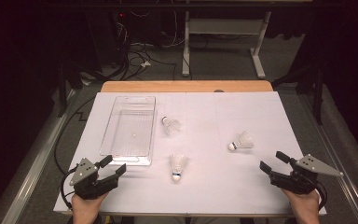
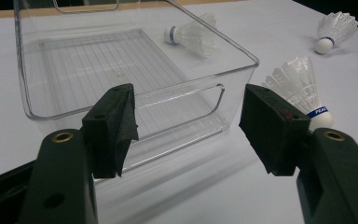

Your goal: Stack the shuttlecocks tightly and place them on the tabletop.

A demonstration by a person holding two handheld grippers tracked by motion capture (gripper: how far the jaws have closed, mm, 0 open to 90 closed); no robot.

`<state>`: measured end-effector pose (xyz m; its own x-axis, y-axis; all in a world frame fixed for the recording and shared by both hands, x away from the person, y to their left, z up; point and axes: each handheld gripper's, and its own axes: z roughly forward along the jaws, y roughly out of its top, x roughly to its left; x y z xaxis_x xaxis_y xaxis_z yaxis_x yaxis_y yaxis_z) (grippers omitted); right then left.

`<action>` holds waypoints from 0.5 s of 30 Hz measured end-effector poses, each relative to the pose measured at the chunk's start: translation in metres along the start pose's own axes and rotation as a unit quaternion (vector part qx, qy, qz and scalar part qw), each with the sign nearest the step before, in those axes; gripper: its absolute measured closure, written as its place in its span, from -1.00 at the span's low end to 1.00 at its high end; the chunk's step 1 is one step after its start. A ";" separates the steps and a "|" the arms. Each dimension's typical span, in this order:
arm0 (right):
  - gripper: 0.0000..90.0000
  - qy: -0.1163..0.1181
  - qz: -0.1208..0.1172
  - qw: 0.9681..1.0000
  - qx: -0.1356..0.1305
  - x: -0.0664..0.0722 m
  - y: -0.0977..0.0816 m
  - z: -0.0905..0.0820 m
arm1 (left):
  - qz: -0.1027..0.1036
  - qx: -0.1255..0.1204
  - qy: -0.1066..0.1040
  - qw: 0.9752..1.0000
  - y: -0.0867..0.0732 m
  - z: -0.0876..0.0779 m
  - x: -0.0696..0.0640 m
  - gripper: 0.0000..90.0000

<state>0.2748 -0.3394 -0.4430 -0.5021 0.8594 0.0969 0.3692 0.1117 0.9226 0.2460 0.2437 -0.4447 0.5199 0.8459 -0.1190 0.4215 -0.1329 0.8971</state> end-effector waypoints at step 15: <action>-0.54 0.004 0.000 1.000 0.002 0.001 0.000 0.001 | -0.015 0.003 -0.002 1.000 0.000 -0.002 -0.003 -0.21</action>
<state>0.2751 -0.3383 -0.4433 -0.5074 0.8558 0.1004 0.3731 0.1132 0.9208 0.2430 0.2425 -0.4432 0.5105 0.8471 -0.1480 0.4422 -0.1110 0.8900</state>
